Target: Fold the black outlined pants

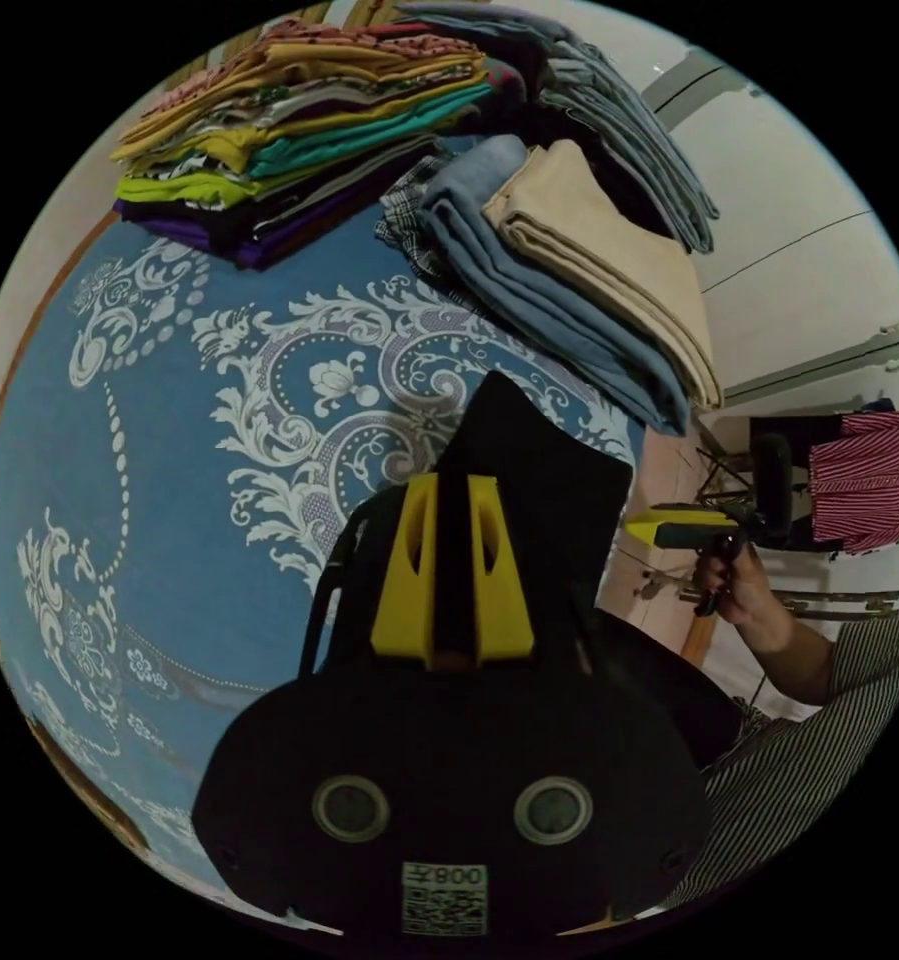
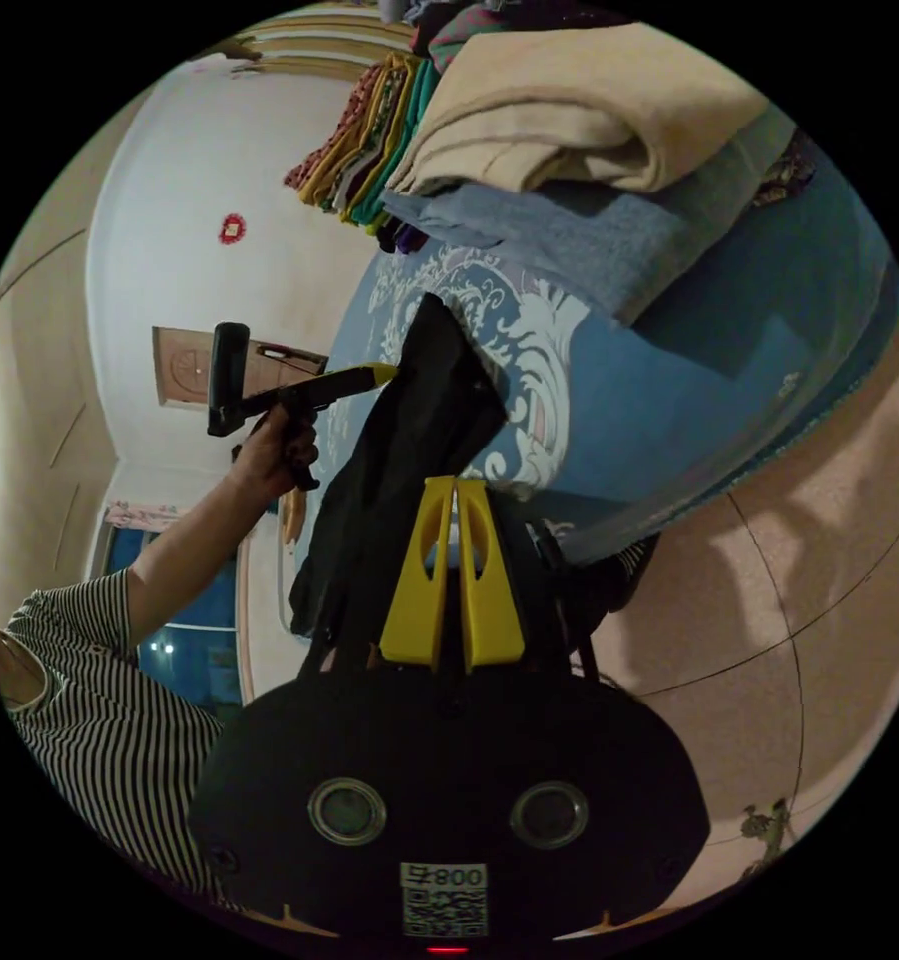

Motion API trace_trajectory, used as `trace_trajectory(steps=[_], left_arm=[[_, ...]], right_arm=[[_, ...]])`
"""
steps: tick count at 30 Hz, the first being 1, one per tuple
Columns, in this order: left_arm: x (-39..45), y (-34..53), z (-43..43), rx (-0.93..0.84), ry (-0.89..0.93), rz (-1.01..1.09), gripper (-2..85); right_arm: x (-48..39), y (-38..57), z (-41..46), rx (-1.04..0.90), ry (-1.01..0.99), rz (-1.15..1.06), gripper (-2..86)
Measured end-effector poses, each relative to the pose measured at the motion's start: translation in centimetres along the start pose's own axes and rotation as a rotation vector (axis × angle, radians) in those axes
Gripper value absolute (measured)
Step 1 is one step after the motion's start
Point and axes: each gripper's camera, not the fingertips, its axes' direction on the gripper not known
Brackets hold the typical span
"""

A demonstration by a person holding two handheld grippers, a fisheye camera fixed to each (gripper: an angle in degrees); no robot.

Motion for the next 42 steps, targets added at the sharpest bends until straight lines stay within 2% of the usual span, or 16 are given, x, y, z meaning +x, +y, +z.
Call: trace_trajectory(steps=[4, 10, 13, 21, 26, 29, 42], left_arm=[[0.5, -2.4, 0.1, 0.034, 0.072, 0.02, 9.0], [1.8, -6.6, 3.3, -0.089, 0.055, 0.044, 10.0], [3.0, -7.5, 4.3, -0.129, -0.026, 0.061, 9.2], [5.6, -7.9, 4.3, -0.148, -0.114, 0.147, 6.6], [6.4, -7.8, 3.9, -0.177, -0.091, 0.151, 3.3], [6.1, -7.5, 2.6, -0.161, -0.032, 0.117, 2.7], [6.7, -3.1, -3.3, -0.105, -0.004, 0.118, 2.3]], right_arm=[[-0.8, -0.2, -2.1, 0.077, 0.09, -0.015, 7.8], [-2.5, -1.3, -2.0, 0.066, 0.208, -0.064, 8.9], [-2.8, -1.4, -1.4, 0.046, 0.254, -0.07, 8.5], [-4.3, -0.9, -1.5, 0.014, 0.27, -0.084, 7.9], [-5.4, -1.0, -1.5, -0.015, 0.302, -0.106, 6.6], [-6.0, -1.1, -1.6, -0.04, 0.294, -0.099, 4.9], [-9.1, -0.6, -2.6, -0.021, 0.228, -0.086, 2.8]])
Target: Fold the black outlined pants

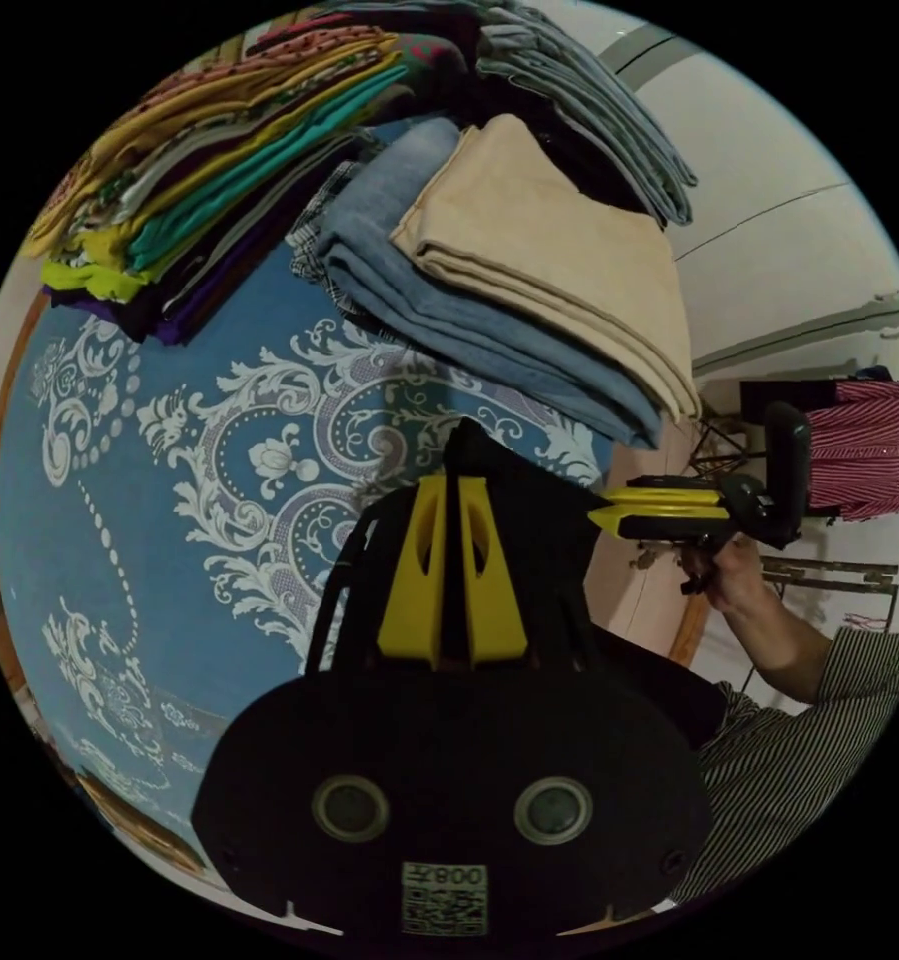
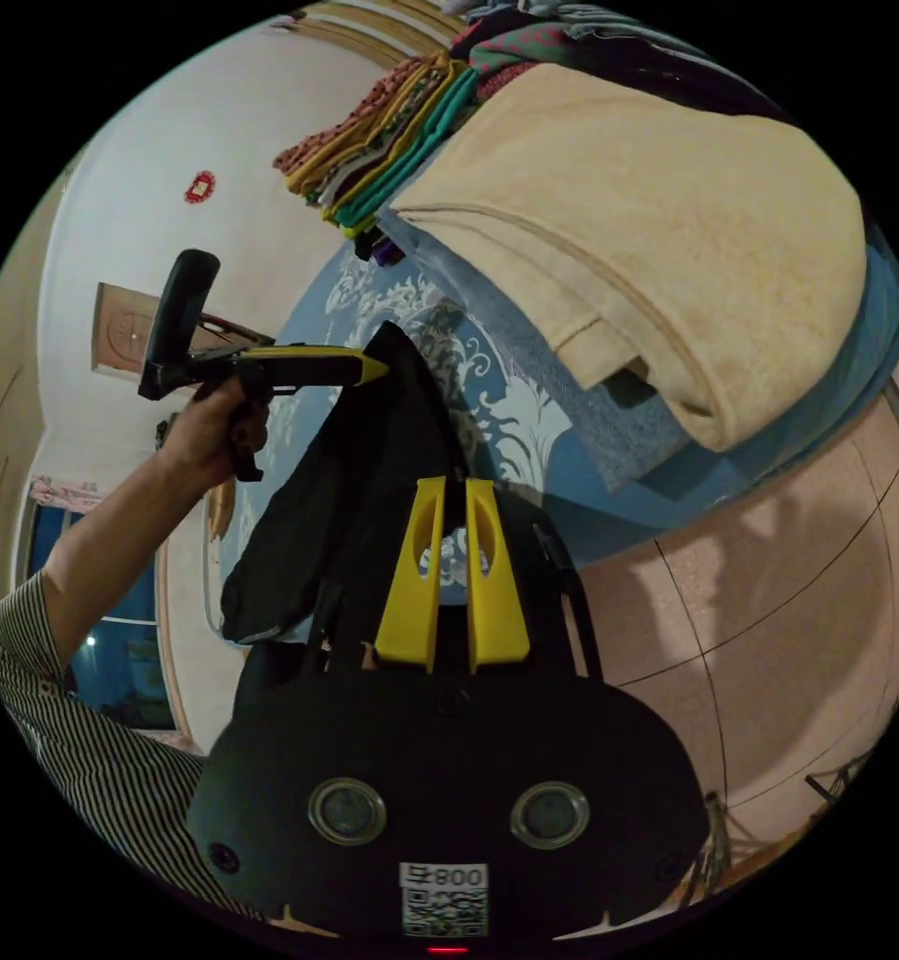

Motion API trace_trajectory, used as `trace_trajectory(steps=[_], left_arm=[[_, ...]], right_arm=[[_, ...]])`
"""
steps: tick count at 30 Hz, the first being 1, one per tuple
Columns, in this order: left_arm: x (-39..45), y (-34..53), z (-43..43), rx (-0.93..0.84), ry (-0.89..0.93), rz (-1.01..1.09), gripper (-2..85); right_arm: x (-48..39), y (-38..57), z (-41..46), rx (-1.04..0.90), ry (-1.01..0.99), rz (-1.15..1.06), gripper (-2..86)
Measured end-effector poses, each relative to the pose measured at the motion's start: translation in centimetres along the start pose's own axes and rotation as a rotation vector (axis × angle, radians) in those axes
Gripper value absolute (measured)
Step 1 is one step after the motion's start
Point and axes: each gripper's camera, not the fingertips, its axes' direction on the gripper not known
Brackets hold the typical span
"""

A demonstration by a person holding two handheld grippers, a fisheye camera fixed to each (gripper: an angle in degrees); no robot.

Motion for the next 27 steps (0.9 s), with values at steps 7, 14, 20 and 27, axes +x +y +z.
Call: trace_trajectory(steps=[7, 14, 20, 27], left_arm=[[0.2, 5.3, -5.6, 0.045, -0.008, 0.051, 2.4], [0.3, 11.4, -9.8, 0.082, -0.021, 0.05, 2.3], [-0.4, 17.1, -13.6, 0.117, -0.034, 0.033, 2.5], [-2.4, 23.8, -16.0, 0.16, -0.05, -0.072, 3.5]], right_arm=[[-4.1, 0.0, -0.8, 0.044, -0.013, -0.048, 2.7], [-8.0, 0.1, -0.5, 0.061, 0.004, -0.069, 2.6], [-12.0, -0.1, 0.3, 0.079, 0.0, -0.092, 2.5], [-15.5, -1.7, 3.8, 0.035, 0.007, -0.057, 2.3]])
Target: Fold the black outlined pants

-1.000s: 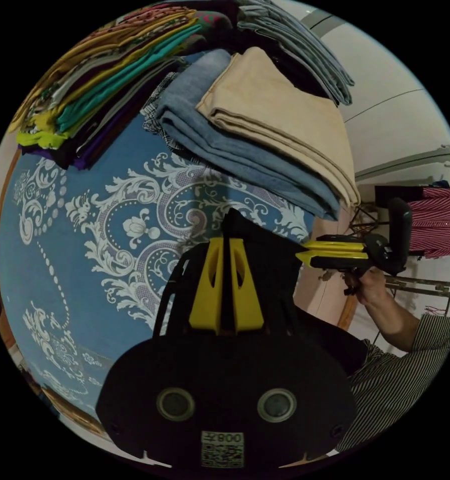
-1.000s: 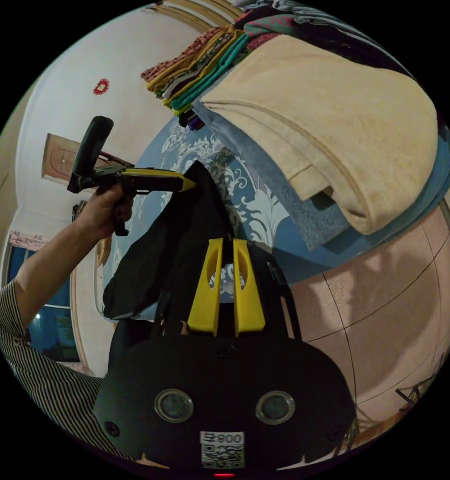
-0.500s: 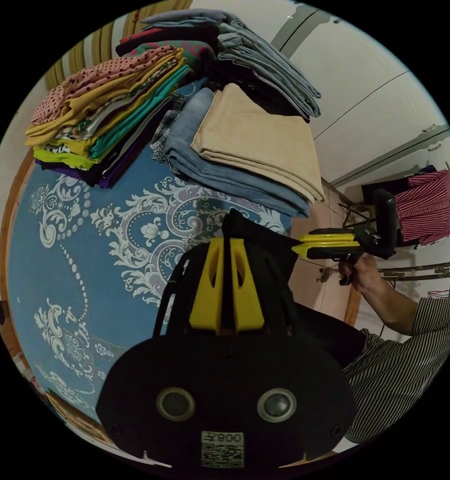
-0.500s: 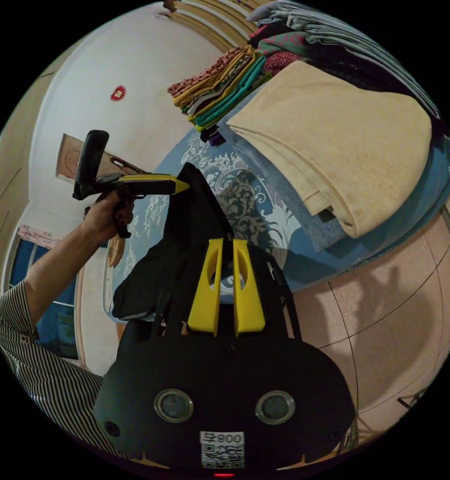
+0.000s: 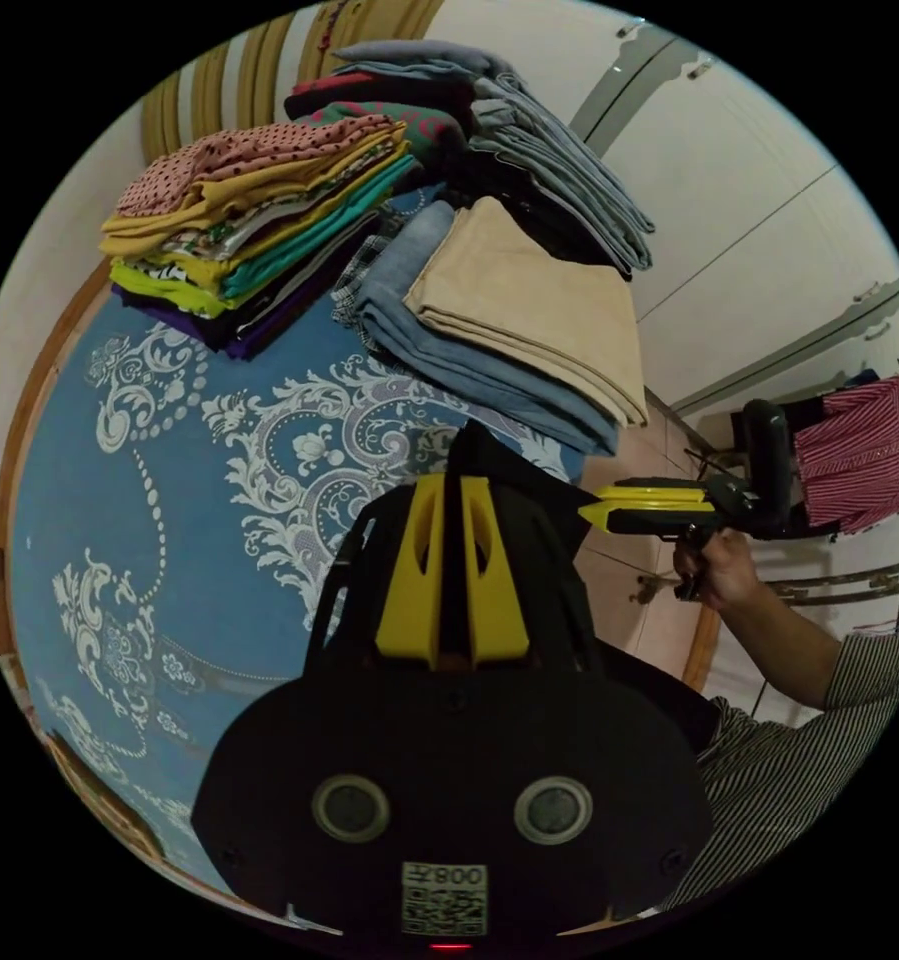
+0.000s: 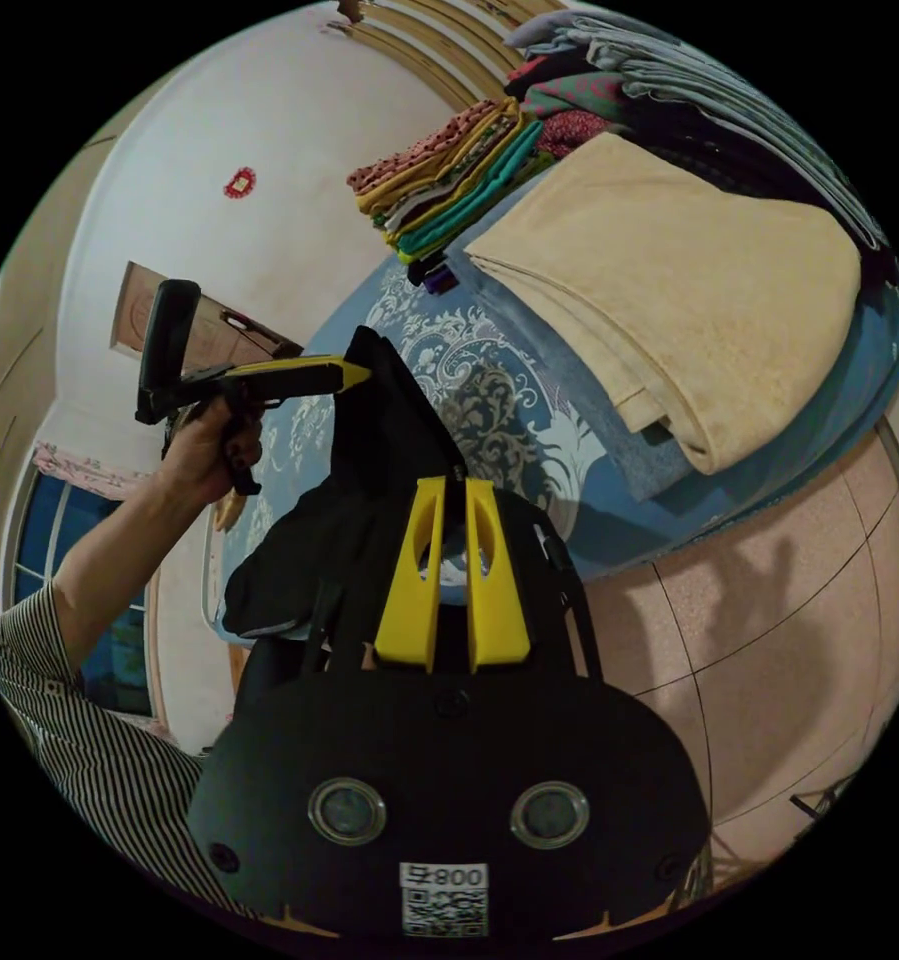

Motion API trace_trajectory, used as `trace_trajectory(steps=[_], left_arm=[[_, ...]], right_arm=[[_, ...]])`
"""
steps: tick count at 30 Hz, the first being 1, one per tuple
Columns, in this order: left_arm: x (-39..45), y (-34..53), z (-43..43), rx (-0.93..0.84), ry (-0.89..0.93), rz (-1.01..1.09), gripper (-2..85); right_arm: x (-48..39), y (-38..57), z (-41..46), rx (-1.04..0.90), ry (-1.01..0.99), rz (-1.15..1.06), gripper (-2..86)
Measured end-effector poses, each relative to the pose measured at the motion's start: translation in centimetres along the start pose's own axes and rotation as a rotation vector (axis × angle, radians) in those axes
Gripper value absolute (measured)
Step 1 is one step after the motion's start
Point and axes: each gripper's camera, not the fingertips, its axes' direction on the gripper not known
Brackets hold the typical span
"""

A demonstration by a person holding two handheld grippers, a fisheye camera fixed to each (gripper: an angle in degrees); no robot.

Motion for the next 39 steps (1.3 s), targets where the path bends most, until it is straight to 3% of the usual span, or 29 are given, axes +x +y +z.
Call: trace_trajectory(steps=[6, 10, 17, 21, 29, 39], left_arm=[[-5.5, 9.8, -5.2, 0.088, -0.007, -0.182, 6.4], [-12.1, 23.8, -11.0, 0.228, 0.093, -0.349, 7.8], [-24.0, 48.9, -18.2, 0.223, -0.041, -0.853, 7.4], [-26.7, 54.3, -18.6, 0.112, -0.018, -0.893, 3.2], [-25.5, 63.2, -23.0, 0.211, -0.03, -0.834, 0.3], [-27.1, 70.8, -27.2, 0.287, -0.018, -0.836, 0.7]], right_arm=[[-1.8, -0.8, 3.2, -0.012, -0.014, 0.113, 1.6], [-4.9, -0.8, 4.4, 0.044, 0.043, 0.148, 0.5], [-13.3, -1.9, 8.7, 0.032, 0.01, 0.054, 0.1], [-23.5, -4.0, 16.2, -0.12, -0.101, -0.147, 0.1], [-44.6, -5.3, 32.4, -0.427, -0.28, -0.558, 0.1], [-62.6, -1.5, 47.9, -0.688, -0.232, -0.802, 0.1]])
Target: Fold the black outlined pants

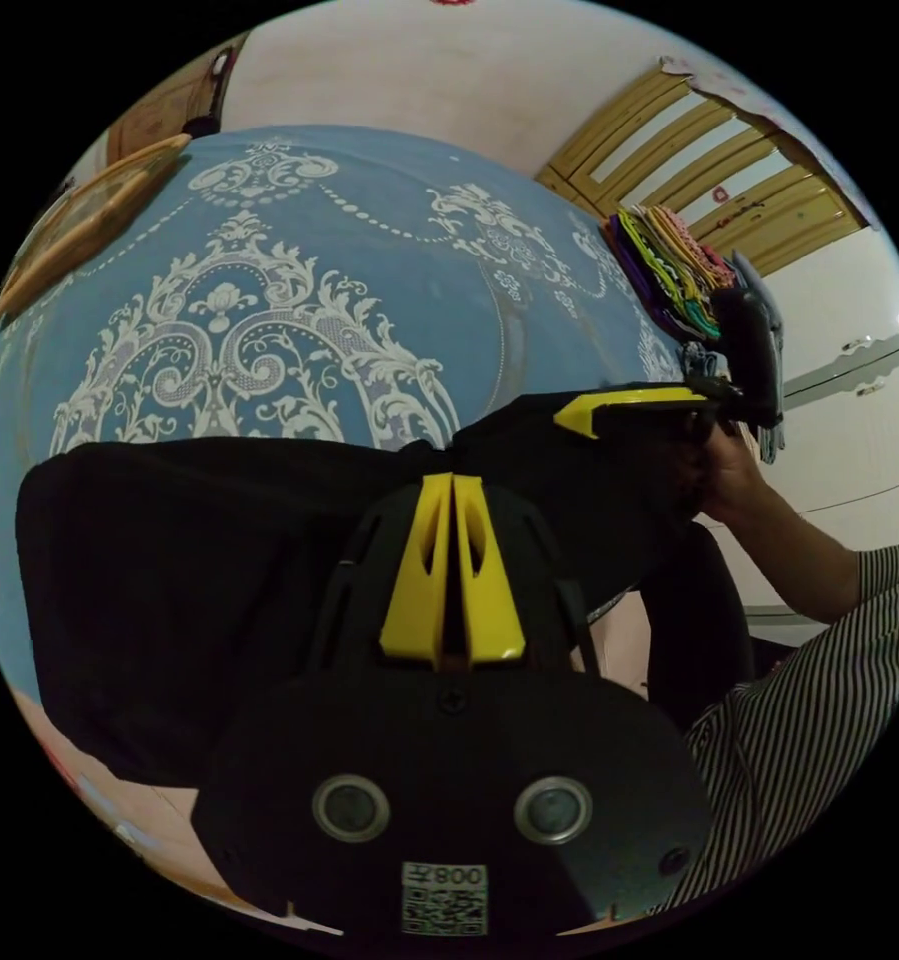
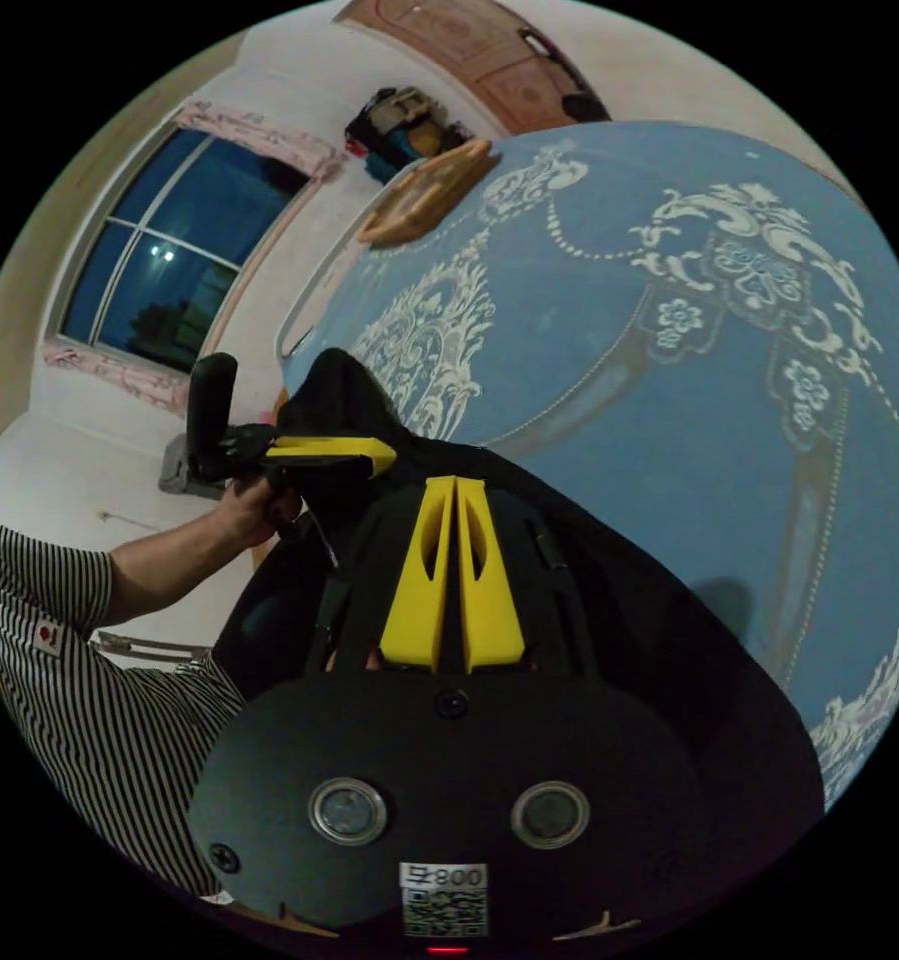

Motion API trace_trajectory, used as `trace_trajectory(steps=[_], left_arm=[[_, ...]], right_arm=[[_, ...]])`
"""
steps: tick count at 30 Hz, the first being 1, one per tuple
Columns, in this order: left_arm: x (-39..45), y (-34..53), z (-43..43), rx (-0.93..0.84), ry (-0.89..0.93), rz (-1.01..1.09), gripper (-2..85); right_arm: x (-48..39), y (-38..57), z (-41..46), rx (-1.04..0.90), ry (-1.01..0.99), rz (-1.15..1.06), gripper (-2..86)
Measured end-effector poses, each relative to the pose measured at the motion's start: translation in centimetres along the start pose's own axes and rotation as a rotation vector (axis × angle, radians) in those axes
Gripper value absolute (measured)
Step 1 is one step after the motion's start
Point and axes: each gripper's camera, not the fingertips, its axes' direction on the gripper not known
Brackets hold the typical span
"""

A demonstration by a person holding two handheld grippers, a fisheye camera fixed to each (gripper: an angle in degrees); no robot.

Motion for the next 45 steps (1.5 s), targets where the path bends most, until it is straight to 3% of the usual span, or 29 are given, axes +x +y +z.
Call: trace_trajectory(steps=[9, 16, 22, 26, 40, 45], left_arm=[[-4.6, -1.5, -5.1, 0.056, 0.026, 0.052, 6.8], [-7.3, -5.0, -3.8, -0.133, 0.112, 0.1, 5.0], [-8.4, -6.7, -8.4, 0.048, 0.112, 0.102, 1.7], [-9.4, -9.5, -9.7, 0.076, 0.082, 0.118, 1.2], [-13.8, -16.4, -2.8, -0.081, 0.111, -0.062, 1.3], [-13.3, -16.6, -3.7, 0.015, 0.098, -0.061, 2.3]], right_arm=[[-4.7, -6.5, 5.5, -0.087, 0.052, -0.033, 0.1], [-7.7, -10.6, 7.9, -0.086, 0.072, -0.032, 0.0], [-10.5, -12.5, 7.2, 0.01, 0.086, -0.029, 0.0], [-11.9, -13.6, 6.1, 0.104, 0.058, -0.025, 0.0], [-17.5, -15.8, 8.1, 0.156, 0.225, -0.064, 0.3], [-20.5, -14.1, 10.2, 0.044, 0.224, -0.172, 1.3]])
